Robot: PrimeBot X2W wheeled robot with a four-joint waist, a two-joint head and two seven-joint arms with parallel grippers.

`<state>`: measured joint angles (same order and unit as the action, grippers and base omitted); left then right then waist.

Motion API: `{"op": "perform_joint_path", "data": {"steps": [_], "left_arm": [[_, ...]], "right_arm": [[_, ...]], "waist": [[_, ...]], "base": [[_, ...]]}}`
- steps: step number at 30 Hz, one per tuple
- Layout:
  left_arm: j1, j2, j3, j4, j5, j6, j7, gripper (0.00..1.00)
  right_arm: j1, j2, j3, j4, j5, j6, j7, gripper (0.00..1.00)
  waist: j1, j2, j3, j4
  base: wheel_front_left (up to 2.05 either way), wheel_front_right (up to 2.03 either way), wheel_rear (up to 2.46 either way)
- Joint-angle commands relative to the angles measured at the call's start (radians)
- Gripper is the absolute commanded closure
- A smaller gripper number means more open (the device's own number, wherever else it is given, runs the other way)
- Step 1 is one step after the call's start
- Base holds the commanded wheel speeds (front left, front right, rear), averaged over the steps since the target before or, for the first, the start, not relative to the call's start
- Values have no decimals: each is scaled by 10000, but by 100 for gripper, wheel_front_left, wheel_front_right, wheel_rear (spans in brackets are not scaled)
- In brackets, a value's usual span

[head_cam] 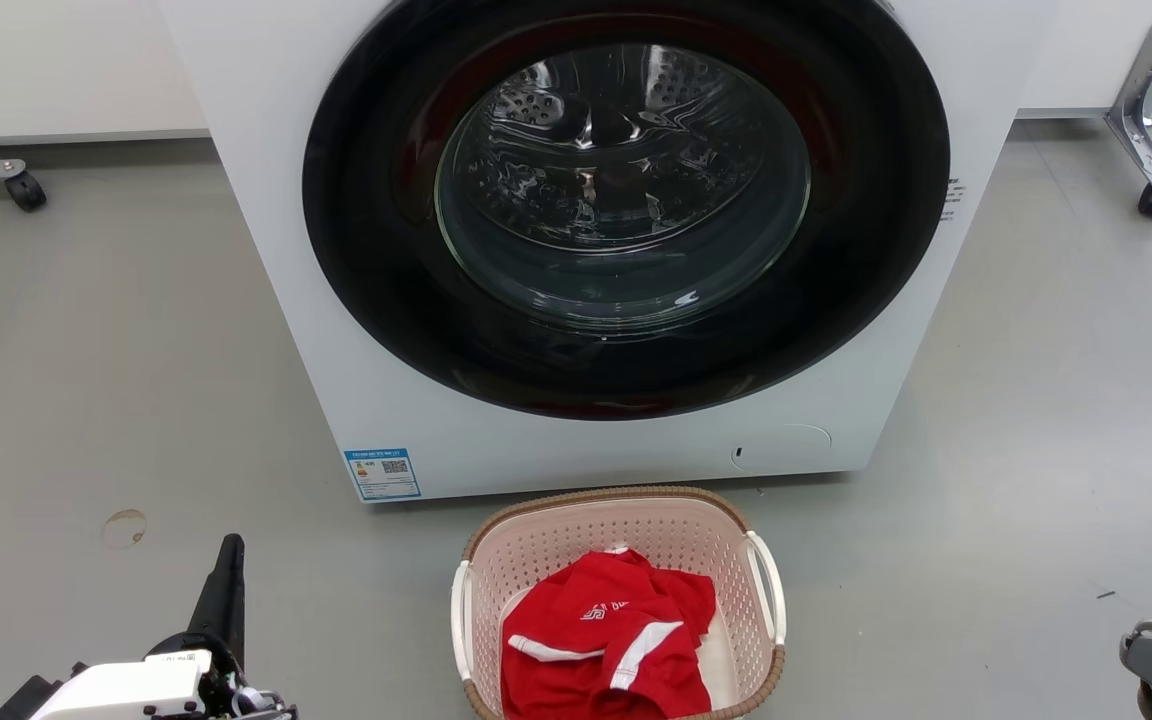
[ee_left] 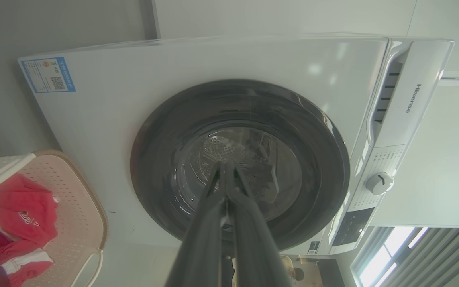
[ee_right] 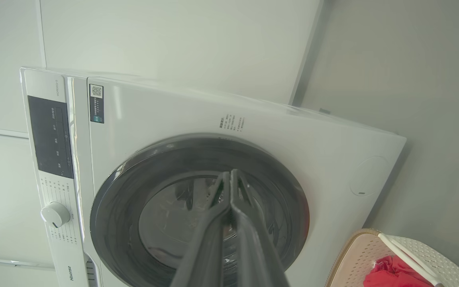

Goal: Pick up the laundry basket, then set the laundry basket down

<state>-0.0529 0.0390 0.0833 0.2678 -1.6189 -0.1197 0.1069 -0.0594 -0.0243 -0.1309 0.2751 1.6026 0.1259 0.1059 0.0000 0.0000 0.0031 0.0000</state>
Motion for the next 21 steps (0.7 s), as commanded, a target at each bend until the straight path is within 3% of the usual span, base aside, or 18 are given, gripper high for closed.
{"op": "perform_joint_path", "data": {"steps": [1,21], "left_arm": [[-551,112,302,-229,100,-109,61,100],[-551,112,302,-229,100,-109,61,100]], "right_arm": [[-485,-259,175,-303,64,48,70,100],[-485,-259,175,-303,64,48,70,100]], "waist": [[0,0,0,0],[0,0,0,0]], "base": [[0,0,0],[0,0,0]]}}
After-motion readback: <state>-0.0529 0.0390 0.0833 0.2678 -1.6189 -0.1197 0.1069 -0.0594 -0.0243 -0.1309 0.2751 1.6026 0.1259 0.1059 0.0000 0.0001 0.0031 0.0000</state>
